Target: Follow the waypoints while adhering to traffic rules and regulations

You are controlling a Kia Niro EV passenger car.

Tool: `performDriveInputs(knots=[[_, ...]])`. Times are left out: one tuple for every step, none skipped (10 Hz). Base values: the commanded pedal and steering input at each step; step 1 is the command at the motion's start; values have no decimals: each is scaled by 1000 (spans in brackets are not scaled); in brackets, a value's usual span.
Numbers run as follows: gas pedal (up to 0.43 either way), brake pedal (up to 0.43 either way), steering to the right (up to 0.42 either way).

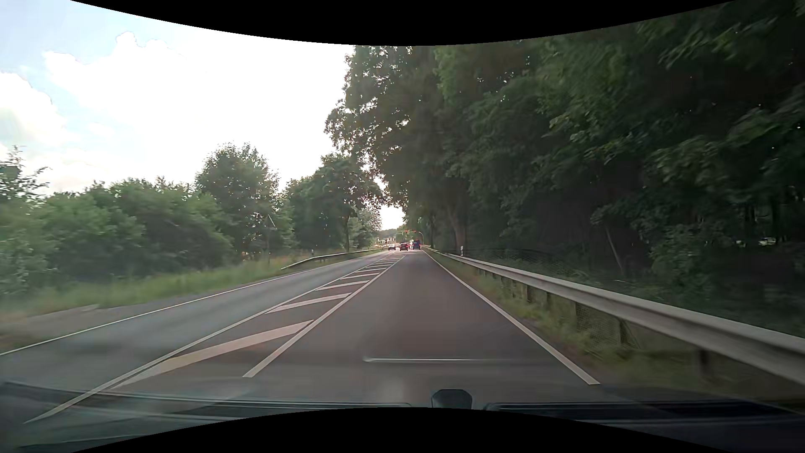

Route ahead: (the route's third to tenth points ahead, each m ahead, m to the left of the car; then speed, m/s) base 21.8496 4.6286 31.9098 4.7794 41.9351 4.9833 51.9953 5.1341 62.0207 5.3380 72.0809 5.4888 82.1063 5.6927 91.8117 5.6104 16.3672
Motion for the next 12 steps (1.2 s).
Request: performDriveInputs(knots=[[0, 0, -3], [0, 0, -3], [0, 0, -3], [0, 0, -3], [0, 0, -3], [0, 0, -3], [0, 0, -4], [0, 0, -5], [0, 0, -5], [0, 0, -4], [0, 0, -4], [0, 6, -4]])
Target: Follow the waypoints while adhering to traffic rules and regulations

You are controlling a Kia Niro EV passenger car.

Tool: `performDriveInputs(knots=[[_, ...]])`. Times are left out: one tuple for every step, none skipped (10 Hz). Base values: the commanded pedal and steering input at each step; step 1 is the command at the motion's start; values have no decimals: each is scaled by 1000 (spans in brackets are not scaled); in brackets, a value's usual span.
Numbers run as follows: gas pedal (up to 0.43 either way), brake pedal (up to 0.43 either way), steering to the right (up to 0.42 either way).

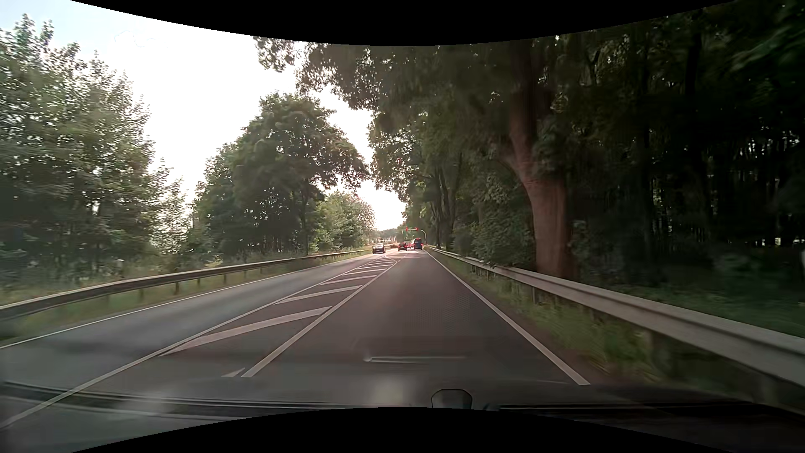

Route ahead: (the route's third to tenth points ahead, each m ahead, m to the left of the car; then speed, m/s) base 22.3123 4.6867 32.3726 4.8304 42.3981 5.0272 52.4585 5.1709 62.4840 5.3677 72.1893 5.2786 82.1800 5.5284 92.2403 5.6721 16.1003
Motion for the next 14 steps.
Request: performDriveInputs(knots=[[0, 18, -4], [0, 24, -4], [0, 0, -4], [0, 0, -4], [0, 6, -4], [0, 12, -4], [0, 43, -4], [0, 91, -4], [0, 134, -4], [0, 171, -4], [0, 201, -4], [0, 213, -4], [0, 213, -3], [0, 220, -3]])
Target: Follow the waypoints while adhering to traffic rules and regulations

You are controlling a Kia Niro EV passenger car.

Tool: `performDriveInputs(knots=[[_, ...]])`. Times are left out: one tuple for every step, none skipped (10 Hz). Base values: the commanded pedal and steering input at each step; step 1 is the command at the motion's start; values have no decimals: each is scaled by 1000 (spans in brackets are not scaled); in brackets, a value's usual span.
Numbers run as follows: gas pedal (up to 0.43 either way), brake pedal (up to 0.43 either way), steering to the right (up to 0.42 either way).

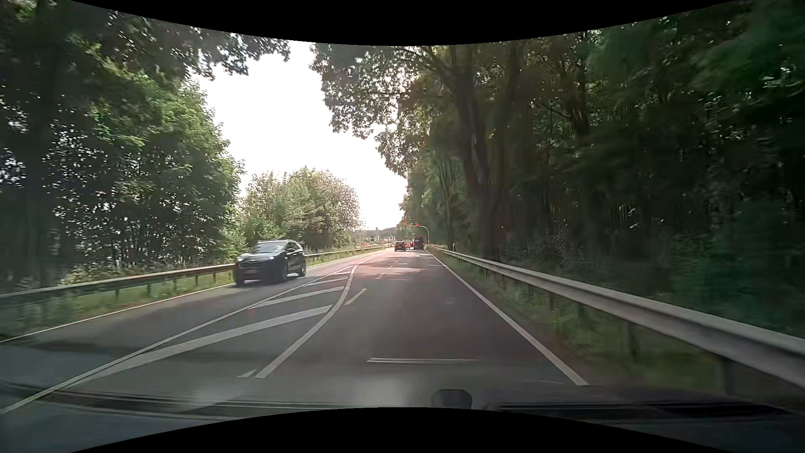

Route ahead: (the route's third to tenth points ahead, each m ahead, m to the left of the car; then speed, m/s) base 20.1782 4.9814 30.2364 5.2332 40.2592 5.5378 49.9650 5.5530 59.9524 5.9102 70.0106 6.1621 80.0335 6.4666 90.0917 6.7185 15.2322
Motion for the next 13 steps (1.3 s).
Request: performDriveInputs(knots=[[0, 220, -3], [0, 220, -3], [0, 226, -3], [0, 226, -3], [0, 232, -3], [0, 232, -3], [0, 232, -3], [0, 238, -3], [0, 250, -3], [0, 256, -3], [0, 268, -3], [0, 268, -3], [0, 268, -3]])
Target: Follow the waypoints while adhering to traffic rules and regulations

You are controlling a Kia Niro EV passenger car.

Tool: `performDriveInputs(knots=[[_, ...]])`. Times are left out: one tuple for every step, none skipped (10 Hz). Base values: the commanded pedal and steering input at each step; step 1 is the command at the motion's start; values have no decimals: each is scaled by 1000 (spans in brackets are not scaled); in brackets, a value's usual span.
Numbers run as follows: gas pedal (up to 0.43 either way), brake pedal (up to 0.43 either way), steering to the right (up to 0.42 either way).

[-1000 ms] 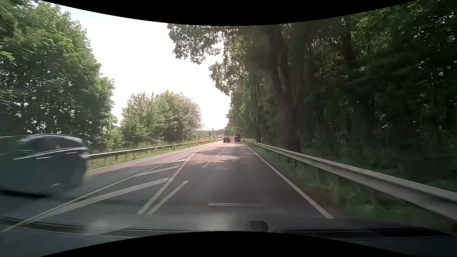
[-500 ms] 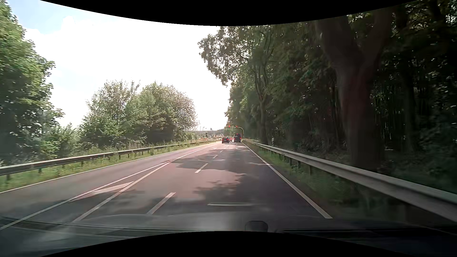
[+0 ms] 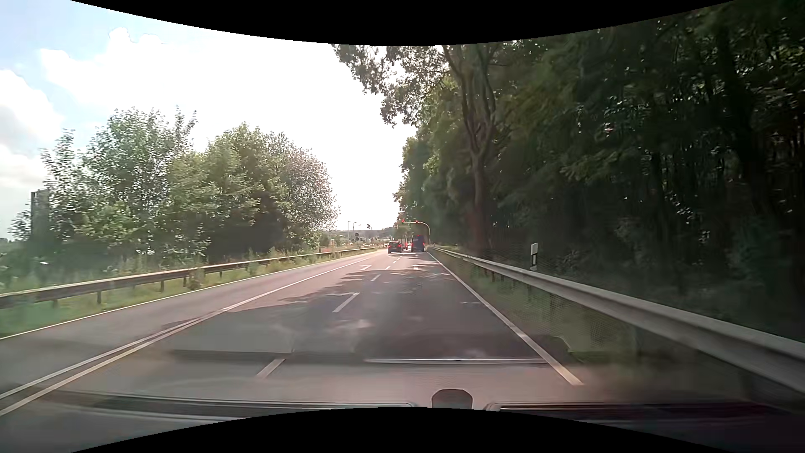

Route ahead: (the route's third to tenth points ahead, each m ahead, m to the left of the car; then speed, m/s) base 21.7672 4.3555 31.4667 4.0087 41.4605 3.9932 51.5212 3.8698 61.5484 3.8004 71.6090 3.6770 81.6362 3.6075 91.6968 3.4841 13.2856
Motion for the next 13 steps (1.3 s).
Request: performDriveInputs(knots=[[0, 268, -3], [0, 268, -3], [0, 274, -3], [0, 274, -4], [0, 274, -5], [0, 274, -5], [0, 274, -5], [0, 274, -6], [0, 274, -6], [0, 274, -7], [0, 274, -7], [0, 274, -7], [0, 274, -6]])
